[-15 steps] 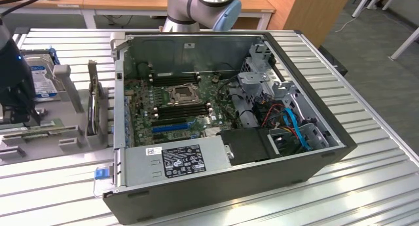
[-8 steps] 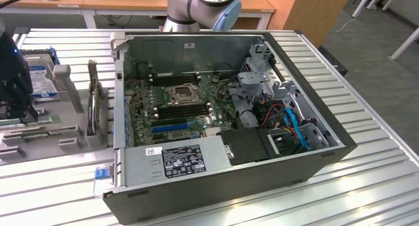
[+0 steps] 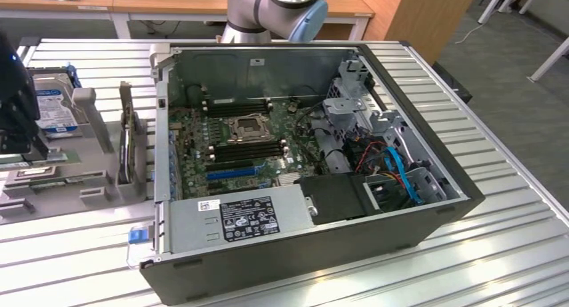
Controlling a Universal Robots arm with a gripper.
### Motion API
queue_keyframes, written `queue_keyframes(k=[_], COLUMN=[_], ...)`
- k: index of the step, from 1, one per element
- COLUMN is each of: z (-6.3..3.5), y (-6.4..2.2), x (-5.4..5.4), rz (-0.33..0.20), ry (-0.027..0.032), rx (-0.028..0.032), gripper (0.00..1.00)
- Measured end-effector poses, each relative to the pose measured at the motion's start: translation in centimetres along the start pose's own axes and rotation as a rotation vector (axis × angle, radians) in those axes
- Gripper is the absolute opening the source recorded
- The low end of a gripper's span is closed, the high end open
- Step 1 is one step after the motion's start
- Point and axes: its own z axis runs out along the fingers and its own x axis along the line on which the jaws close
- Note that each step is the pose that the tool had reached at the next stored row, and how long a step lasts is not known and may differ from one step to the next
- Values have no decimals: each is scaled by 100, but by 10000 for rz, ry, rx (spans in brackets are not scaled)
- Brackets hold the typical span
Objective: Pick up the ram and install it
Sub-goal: 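Pick up the ram and move it above insertion slot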
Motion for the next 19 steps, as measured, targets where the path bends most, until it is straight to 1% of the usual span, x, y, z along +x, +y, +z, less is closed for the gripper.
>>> queue_keyframes(k=[11, 19], z=[-205, -377], y=[8, 15], x=[-7, -12], rz=[0, 0], ry=[0, 0], rx=[0, 0], gripper=[11, 11])
